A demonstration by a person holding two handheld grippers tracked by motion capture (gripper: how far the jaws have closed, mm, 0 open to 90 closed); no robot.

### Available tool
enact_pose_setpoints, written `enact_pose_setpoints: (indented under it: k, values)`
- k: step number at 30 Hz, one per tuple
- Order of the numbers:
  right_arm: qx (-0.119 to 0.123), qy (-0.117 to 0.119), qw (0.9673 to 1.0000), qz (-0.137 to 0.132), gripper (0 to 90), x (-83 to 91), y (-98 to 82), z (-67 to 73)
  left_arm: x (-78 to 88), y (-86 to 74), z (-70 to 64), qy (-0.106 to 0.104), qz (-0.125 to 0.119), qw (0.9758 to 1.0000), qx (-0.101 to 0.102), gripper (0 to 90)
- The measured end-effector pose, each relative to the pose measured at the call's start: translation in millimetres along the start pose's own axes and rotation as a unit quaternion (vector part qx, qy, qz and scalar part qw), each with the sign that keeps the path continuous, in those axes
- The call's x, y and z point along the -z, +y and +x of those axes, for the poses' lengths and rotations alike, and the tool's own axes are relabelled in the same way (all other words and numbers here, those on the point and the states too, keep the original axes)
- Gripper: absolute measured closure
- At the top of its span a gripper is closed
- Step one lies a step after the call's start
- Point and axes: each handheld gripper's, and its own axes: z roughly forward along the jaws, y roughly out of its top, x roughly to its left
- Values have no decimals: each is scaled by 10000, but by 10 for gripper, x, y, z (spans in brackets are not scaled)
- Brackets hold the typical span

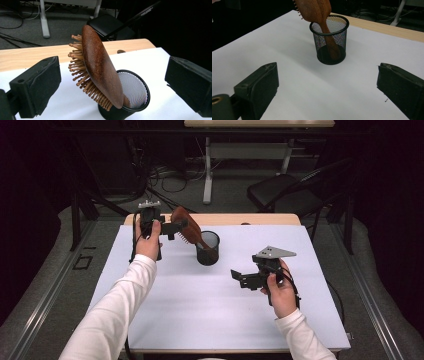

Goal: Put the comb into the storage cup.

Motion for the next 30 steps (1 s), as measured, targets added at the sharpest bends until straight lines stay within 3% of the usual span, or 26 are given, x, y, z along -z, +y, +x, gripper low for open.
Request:
enact_pose_setpoints:
  k: [30]
  values:
    - [-19, -13, 10000, -51, 48, 8, 24, -29, 203, -7, -112, -299, 170, 9991, -253, 10]
